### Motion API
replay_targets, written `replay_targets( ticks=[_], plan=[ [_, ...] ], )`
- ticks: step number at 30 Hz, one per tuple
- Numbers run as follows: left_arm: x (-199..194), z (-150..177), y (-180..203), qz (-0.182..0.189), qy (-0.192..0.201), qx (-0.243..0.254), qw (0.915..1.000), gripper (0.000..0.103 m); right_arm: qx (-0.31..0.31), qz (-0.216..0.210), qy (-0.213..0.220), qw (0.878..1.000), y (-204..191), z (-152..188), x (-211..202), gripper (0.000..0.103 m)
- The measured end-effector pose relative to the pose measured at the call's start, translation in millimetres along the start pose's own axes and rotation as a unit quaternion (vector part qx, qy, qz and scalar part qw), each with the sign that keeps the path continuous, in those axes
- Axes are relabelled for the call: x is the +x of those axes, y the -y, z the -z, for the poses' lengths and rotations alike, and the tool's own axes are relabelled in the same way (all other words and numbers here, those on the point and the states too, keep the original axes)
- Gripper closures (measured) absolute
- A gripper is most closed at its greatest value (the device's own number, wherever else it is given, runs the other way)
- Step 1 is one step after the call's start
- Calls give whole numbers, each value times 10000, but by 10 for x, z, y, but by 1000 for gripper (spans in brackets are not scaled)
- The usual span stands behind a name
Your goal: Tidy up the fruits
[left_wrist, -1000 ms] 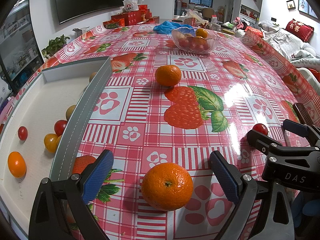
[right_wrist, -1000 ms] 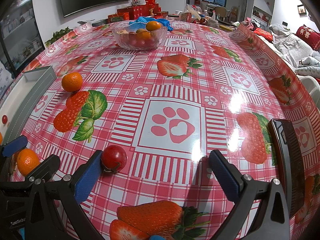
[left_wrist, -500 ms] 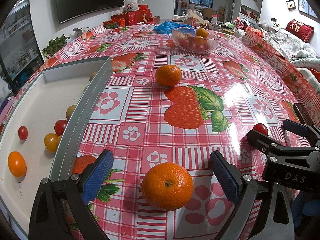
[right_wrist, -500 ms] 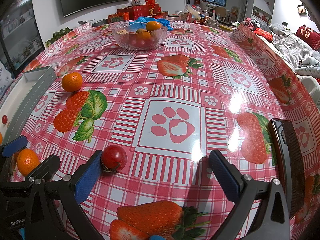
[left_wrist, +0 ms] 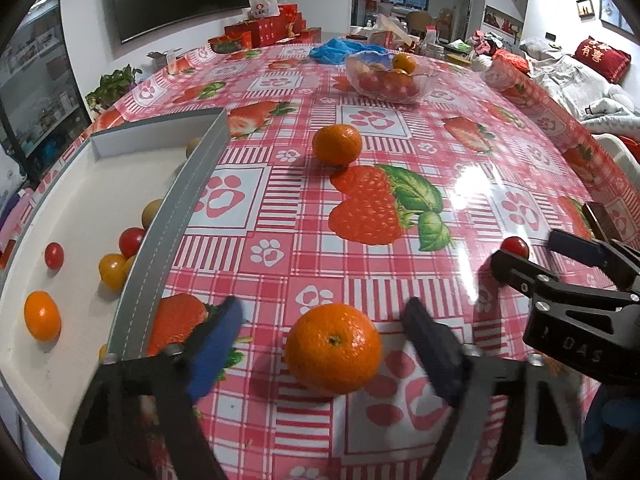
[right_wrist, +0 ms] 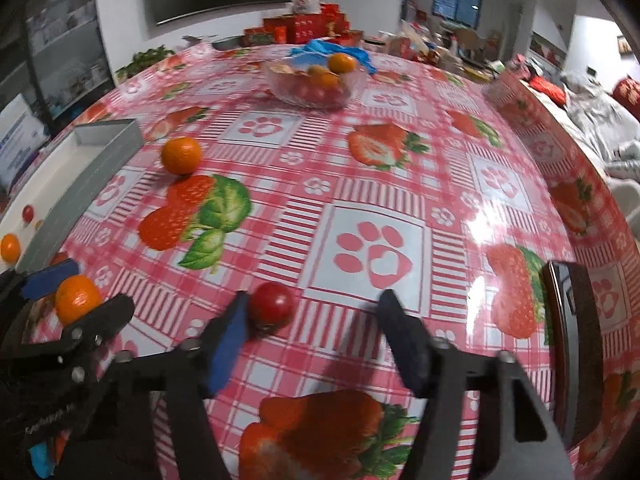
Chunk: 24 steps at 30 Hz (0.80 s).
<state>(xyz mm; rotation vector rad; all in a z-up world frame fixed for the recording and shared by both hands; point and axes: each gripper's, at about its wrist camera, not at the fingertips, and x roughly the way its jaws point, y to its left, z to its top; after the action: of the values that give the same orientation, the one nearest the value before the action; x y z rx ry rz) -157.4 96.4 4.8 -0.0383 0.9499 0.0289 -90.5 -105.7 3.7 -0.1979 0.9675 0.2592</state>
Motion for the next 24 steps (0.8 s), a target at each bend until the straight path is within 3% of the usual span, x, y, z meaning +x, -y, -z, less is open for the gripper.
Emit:
replay_targets(
  ticks=[1, 2, 3, 4, 9, 17, 24],
  plan=[
    [-6, -7, 0, 15, -1, -1, 10000, 39, -56, -34, 20, 10000, -19, -6, -11, 59],
    [-20, -11, 0, 57, 5, 2, 10000, 45, -98, -113, 31, 9999, -30, -22, -17, 80],
    [-34, -14, -3, 98, 7, 0, 10000, 58, -82, -277, -22, 9996, -28, -31, -9, 81],
    [-52, -21, -9, 180, -5, -14, 9998, 63, -23, -405, -51, 9992, -17, -38, -11, 81],
    [-104, -8, -53, 506, -87, -194, 9985, 63, 388, -925, -156, 9948, 94, -54, -54, 81],
    [-357, -98, -97, 549, 113, -233, 9982, 63, 509, -1136, -127, 9921, 88, -147, -192, 80],
    [-596, -272, -295, 366, 321, -152, 9987, 62, 425, -1327, 2, 9902, -88, -411, -338, 80]
  ],
)
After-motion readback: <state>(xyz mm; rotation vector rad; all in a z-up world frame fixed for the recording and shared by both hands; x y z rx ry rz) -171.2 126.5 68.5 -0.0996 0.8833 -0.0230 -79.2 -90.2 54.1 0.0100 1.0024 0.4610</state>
